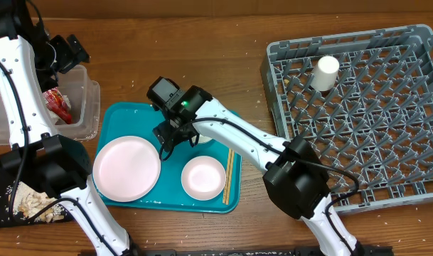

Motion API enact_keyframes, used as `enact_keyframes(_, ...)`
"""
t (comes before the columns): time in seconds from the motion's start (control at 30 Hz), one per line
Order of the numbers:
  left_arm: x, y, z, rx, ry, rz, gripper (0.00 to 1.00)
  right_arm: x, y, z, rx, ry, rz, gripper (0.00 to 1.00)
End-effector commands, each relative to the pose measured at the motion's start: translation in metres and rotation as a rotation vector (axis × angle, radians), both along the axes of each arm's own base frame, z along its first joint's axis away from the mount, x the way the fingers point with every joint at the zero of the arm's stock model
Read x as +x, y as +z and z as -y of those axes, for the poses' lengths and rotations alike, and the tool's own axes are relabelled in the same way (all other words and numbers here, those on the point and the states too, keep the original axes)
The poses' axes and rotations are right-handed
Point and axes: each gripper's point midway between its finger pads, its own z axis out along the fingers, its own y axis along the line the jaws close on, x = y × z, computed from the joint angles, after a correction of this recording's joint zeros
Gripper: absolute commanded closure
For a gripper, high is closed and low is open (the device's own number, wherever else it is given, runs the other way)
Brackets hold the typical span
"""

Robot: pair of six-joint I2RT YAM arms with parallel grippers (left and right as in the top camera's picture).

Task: Sort waste into correct bins and load items into the dishwasher
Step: 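Reach the right gripper back to the white bowl and grasp it, then move the white bowl into the rack and release it upside down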

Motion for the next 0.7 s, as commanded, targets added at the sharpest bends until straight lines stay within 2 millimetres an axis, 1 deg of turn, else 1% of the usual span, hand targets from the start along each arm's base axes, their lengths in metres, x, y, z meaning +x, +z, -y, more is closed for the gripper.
enact_keyframes(0.0, 0.001, 0.008, 0.0, 0.022, -0.017, 0.02, 0.0, 0.0, -0.011, -0.001, -0.021, 0.006, -0.001, 0.2)
enact_keyframes(0.13, 0.001, 0.008, 0.0, 0.022, -0.018, 0.02, 0.0, 0.006, -0.013, 0.0, -0.035, -0.003, 0.032, 0.2)
enact_keyframes(0.17, 0.001, 0.008, 0.0, 0.022, -0.017, 0.02, 0.0, 0.009, -0.016, 0.001, -0.048, -0.008, 0.046, 0.23)
enact_keyframes(0.27, 0.001, 0.008, 0.0, 0.022, -0.018, 0.02, 0.0, 0.018, -0.029, 0.008, -0.104, -0.024, 0.079, 0.27)
enact_keyframes(0.3, 0.001, 0.008, 0.0, 0.022, -0.018, 0.02, 0.0, 0.018, -0.037, 0.01, -0.119, -0.025, 0.074, 0.31)
enact_keyframes(0.33, 0.001, 0.008, 0.0, 0.022, -0.017, 0.02, 0.0, 0.017, -0.04, 0.011, -0.125, -0.024, 0.069, 0.34)
enact_keyframes(0.43, 0.001, 0.008, 0.0, 0.022, -0.018, 0.02, 0.0, 0.017, -0.043, 0.011, -0.129, -0.024, 0.066, 0.48)
enact_keyframes(0.5, 0.001, 0.008, 0.0, 0.022, -0.018, 0.02, 0.0, 0.018, -0.041, 0.01, -0.124, -0.028, 0.068, 0.54)
enact_keyframes(0.53, 0.001, 0.008, 0.0, 0.022, -0.018, 0.02, 0.0, 0.017, -0.04, 0.01, -0.125, -0.031, 0.066, 0.62)
enact_keyframes(0.57, 0.001, 0.008, 0.0, 0.022, -0.018, 0.02, 0.0, 0.017, -0.037, 0.01, -0.126, -0.031, 0.066, 0.71)
enact_keyframes(0.6, 0.001, 0.008, 0.0, 0.022, -0.017, 0.02, 0.0, 0.019, -0.031, 0.009, -0.122, -0.032, 0.069, 0.78)
enact_keyframes(0.63, 0.001, 0.008, 0.0, 0.022, -0.017, 0.02, 0.0, 0.022, -0.018, 0.006, -0.107, -0.033, 0.082, 0.84)
enact_keyframes(0.67, 0.001, 0.008, 0.0, 0.022, -0.017, 0.02, 0.0, 0.025, -0.004, 0.002, -0.087, -0.036, 0.097, 0.87)
